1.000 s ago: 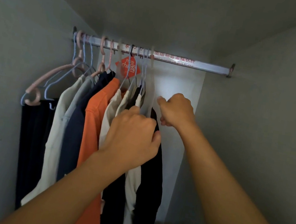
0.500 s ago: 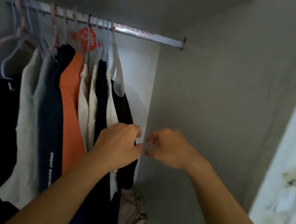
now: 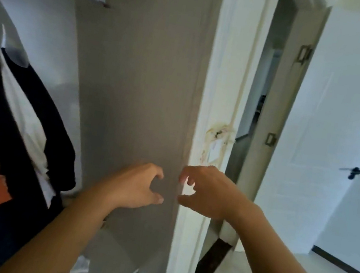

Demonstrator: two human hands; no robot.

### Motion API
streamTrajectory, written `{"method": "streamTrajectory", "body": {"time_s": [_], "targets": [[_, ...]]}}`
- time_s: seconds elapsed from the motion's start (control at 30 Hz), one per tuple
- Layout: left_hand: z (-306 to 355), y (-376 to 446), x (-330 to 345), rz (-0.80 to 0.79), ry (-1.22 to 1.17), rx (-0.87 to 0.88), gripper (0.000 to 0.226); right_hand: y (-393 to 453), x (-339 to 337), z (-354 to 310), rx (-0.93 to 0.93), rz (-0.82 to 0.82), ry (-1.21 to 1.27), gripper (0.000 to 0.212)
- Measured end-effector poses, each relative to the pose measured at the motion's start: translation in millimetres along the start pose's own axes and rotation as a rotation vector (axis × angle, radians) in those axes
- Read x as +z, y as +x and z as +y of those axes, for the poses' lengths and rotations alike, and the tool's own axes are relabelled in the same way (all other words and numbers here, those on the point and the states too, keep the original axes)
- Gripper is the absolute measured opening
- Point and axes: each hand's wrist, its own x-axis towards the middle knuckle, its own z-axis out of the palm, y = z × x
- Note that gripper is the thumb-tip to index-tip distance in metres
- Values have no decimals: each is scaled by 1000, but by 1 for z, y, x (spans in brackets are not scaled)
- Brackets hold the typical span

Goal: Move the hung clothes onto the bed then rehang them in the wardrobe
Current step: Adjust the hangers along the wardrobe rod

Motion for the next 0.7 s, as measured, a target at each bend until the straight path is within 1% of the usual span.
{"method": "streamTrajectory", "body": {"time_s": [0.1, 0.2, 0.27, 0.5, 0.7], "targets": [[40, 6, 17, -34, 21, 84, 64, -39, -4, 30, 122, -7, -3, 43], [83, 10, 36, -123, 35, 176, 78, -83, -12, 61, 226, 25, -9, 44], [115, 12, 50, -172, 58, 247, 82, -117, -19, 83, 299, 34, -11, 44], [249, 2, 106, -241, 21, 445, 73, -240, -41, 159, 533, 62, -50, 46], [360, -15, 158, -308, 16, 553, 75, -349, -61, 215, 683, 78, -91, 48]]}}
